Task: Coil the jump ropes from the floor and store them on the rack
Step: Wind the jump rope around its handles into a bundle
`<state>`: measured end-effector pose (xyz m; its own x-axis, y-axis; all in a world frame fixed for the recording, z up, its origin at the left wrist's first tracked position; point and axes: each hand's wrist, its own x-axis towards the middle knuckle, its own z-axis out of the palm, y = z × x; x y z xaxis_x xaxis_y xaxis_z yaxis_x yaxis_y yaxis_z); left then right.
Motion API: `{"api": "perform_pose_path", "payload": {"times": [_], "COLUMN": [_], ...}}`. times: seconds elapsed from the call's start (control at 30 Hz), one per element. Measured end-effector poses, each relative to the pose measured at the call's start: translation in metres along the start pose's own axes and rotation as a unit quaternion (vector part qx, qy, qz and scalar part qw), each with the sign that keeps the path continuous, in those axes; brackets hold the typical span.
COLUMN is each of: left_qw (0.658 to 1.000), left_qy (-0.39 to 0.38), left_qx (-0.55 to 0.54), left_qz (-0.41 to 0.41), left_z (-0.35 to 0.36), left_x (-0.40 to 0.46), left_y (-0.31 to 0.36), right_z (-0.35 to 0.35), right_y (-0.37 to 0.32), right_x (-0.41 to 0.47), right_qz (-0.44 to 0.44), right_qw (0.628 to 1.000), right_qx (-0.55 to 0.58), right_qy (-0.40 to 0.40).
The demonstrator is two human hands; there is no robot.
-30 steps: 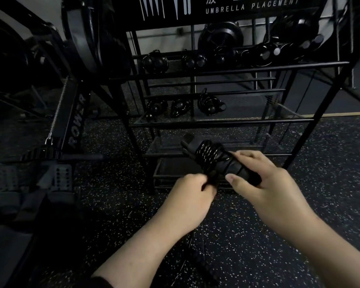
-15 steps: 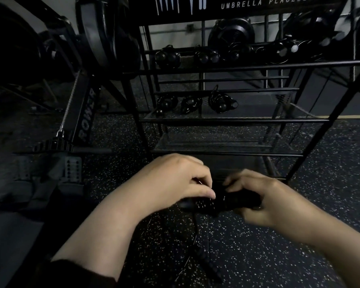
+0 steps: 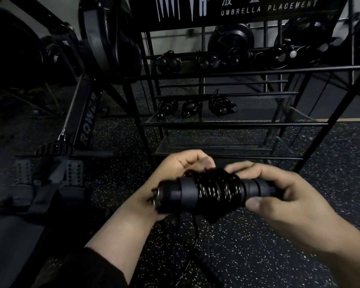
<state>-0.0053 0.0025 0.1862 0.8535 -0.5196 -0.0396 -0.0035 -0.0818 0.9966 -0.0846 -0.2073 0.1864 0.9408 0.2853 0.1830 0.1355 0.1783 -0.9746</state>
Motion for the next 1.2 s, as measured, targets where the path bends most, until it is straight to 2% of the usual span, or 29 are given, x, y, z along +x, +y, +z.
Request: {"api": "perform_pose_path", "payload": {"times": [0.1,0.23,0.37,0.5,0.6,0.67,0.73,0.83,0.9,0.97,1.0,1.13,1.2], "left_qw": [0.998,0.995,0.988,0.981,0.973,0.966,0.966,0.969,0.974,0.984,0.989,0.995,0.994], "left_qy": [0.025,0.032,0.046,0.02,-0.003,0.01,0.044,0.083,0.074,0.05,0.033,-0.074,-0.094], "left_qx": [-0.025,-0.031,-0.05,-0.12,-0.181,-0.221,-0.224,-0.205,-0.185,-0.138,-0.112,-0.023,0.005], "left_qz": [-0.061,-0.084,-0.139,-0.151,-0.142,-0.133,-0.119,-0.113,-0.105,-0.097,-0.092,-0.059,-0.054], "left_z": [0.011,0.019,0.024,0.023,0.023,0.023,0.023,0.021,0.018,0.016,0.016,0.02,0.023], "left_x": [-0.004,-0.003,-0.003,-0.004,-0.003,-0.003,-0.002,-0.003,-0.004,-0.008,-0.009,-0.014,-0.014], "left_y": [-0.01,0.003,0.004,0.006,0.003,0.003,0.004,0.004,0.004,0.006,0.006,0.004,0.004], "right_z": [0.002,-0.007,-0.01,-0.013,-0.011,-0.009,-0.01,-0.01,-0.011,-0.016,-0.02,-0.023,-0.017], "right_y": [-0.002,-0.007,0.003,0.003,0.006,0.013,0.017,0.02,0.018,0.011,0.008,-0.002,-0.005], "right_x": [0.004,0.011,0.01,0.009,0.007,0.007,0.008,0.008,0.007,0.009,0.009,0.009,0.009], "right_qz": [-0.026,-0.037,-0.019,-0.037,-0.06,-0.08,-0.089,-0.08,-0.049,0.034,0.081,0.197,0.21], "right_qw": [0.992,0.974,0.973,0.96,0.931,0.905,0.887,0.886,0.911,0.964,0.976,0.958,0.967], "right_qx": [0.077,0.108,0.044,-0.144,-0.288,-0.369,-0.416,-0.435,-0.394,-0.244,-0.187,-0.195,-0.124], "right_qy": [0.101,0.196,0.228,0.236,0.217,0.199,0.18,0.138,0.117,0.098,0.082,-0.069,-0.076]}}
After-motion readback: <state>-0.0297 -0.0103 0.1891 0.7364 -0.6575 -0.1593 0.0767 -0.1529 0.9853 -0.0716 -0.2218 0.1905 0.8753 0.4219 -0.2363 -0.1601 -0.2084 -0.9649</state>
